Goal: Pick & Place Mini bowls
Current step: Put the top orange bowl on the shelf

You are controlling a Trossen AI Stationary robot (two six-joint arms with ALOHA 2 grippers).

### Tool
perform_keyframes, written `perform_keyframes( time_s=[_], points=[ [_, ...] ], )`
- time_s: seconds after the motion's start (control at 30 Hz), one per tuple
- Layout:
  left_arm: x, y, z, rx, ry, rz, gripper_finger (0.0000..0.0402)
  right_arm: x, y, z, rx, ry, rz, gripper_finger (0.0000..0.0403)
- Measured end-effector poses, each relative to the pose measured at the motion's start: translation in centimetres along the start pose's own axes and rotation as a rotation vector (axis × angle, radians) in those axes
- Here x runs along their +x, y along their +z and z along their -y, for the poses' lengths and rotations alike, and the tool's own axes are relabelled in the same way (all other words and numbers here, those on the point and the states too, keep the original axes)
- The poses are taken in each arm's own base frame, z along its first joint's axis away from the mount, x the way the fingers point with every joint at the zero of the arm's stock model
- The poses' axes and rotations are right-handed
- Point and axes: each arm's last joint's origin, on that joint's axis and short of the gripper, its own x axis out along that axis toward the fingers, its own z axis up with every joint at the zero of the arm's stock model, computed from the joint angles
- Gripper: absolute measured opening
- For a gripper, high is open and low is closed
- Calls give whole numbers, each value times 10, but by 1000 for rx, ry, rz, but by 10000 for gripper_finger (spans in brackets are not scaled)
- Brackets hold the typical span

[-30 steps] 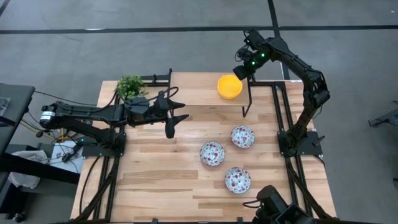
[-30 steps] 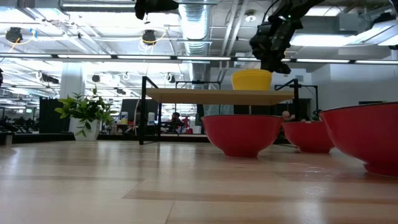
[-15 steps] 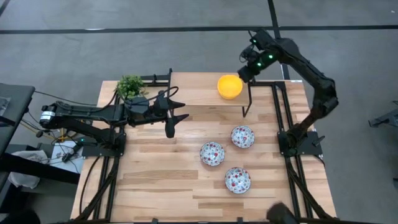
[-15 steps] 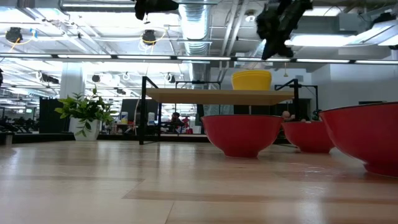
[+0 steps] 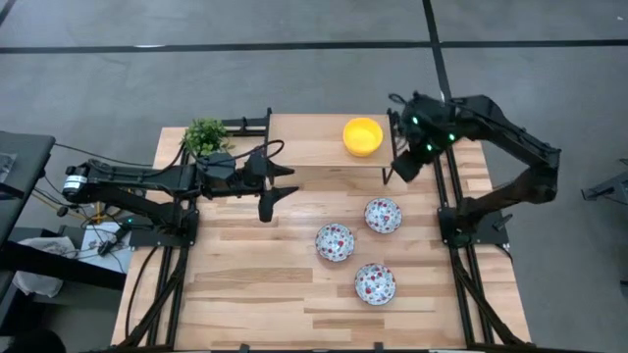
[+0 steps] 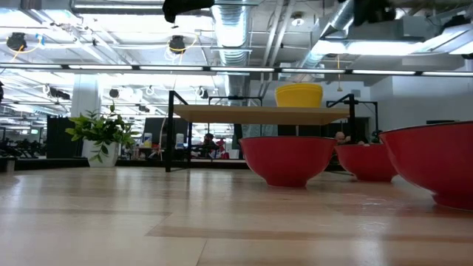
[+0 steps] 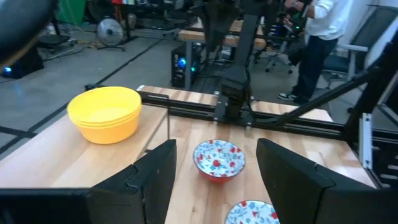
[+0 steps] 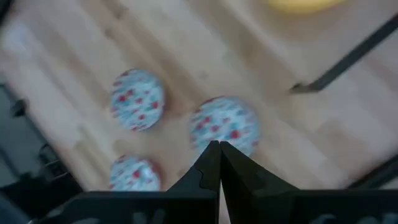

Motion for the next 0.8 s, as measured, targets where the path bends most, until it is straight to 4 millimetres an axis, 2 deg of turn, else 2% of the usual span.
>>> perform_keyframes(
  time_s=[0.17, 0.37, 0.6, 0.8],
  points=[
    [0, -1, 0, 1, -12, -8, 222, 16, -32, -2, 131, -48, -65, 0],
    [2, -12, 0, -11, -9, -40, 222, 55, -73, 10, 281, -99, -146, 5],
    [3, -28, 0, -39, -5, -83, 222, 90, -88, 13, 403, -33, -57, 48],
    [3, -29, 0, -61, -4, -85, 222, 113, -92, 17, 501, -91, -75, 89]
  ],
)
